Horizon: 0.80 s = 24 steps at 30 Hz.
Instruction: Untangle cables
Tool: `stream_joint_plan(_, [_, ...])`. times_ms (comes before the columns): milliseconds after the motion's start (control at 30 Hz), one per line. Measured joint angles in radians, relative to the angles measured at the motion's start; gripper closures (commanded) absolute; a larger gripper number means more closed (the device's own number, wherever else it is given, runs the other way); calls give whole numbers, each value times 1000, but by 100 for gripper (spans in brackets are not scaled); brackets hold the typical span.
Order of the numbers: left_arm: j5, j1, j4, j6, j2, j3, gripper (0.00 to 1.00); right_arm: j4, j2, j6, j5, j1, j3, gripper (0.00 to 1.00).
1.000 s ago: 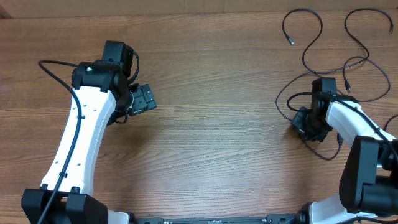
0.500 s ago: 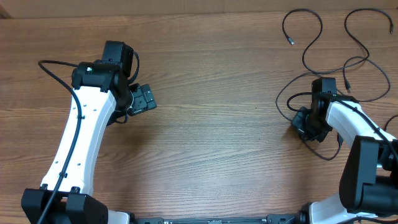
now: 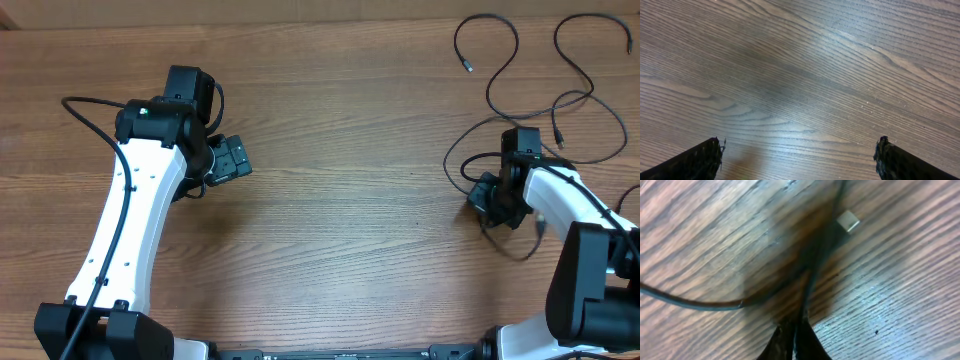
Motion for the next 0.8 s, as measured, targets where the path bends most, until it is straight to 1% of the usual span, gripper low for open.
stream_joint_plan(100, [0, 0, 0, 0, 0, 0, 1, -23, 0, 0, 1, 2, 5, 96])
stream_joint_plan(300, [0, 0, 0, 0, 0, 0, 1, -145, 2, -1, 9, 2, 44, 96])
stream_joint_plan(567, [0, 0, 0, 0, 0, 0, 0, -293, 0, 0, 13, 2, 212, 96])
stream_joint_plan(800, [0, 0, 1, 0, 0, 0, 1, -416, -28, 0, 8, 2, 225, 96])
